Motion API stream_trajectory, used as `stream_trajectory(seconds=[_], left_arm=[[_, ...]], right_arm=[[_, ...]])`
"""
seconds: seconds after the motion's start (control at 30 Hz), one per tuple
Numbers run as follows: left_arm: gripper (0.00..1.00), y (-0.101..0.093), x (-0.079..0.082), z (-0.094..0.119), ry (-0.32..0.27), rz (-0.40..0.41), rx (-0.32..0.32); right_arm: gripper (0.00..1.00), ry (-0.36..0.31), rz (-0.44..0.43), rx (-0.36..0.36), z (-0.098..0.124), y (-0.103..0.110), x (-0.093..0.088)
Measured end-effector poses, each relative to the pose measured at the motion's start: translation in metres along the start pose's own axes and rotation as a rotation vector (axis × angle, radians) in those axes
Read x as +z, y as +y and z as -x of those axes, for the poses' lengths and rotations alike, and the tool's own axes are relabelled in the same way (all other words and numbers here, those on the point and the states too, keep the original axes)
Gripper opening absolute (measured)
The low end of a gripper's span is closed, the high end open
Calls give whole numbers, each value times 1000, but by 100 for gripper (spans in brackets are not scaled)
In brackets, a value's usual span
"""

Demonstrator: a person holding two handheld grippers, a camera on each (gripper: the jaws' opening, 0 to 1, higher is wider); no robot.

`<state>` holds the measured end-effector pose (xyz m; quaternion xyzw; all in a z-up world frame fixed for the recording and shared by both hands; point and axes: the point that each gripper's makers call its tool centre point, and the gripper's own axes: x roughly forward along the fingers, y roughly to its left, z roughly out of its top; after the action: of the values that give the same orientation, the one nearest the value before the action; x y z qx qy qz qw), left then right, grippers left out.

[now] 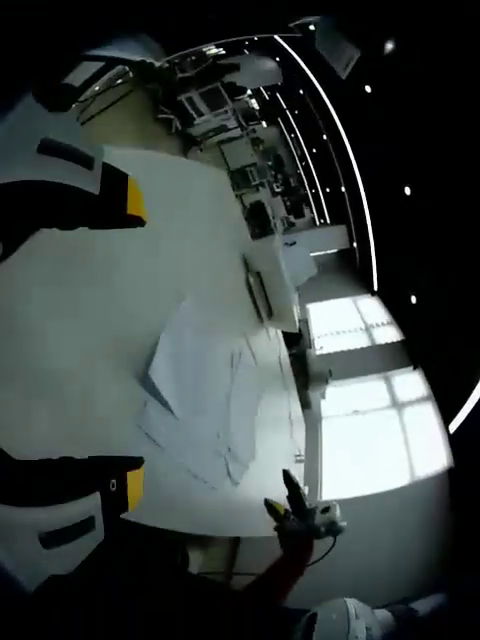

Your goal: Organize the stack of printing papers by aligning and flattening the scattered papers on the table

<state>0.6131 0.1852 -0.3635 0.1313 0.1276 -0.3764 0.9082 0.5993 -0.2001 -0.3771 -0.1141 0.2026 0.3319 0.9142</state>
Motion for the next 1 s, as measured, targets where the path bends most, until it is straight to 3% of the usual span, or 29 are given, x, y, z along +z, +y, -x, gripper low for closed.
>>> stream_trajectory(seconds=[1.0], left_arm=[[95, -7, 2, -5, -9, -2, -25]], right_arm=[[72, -24, -38, -17, -3, -11, -4]])
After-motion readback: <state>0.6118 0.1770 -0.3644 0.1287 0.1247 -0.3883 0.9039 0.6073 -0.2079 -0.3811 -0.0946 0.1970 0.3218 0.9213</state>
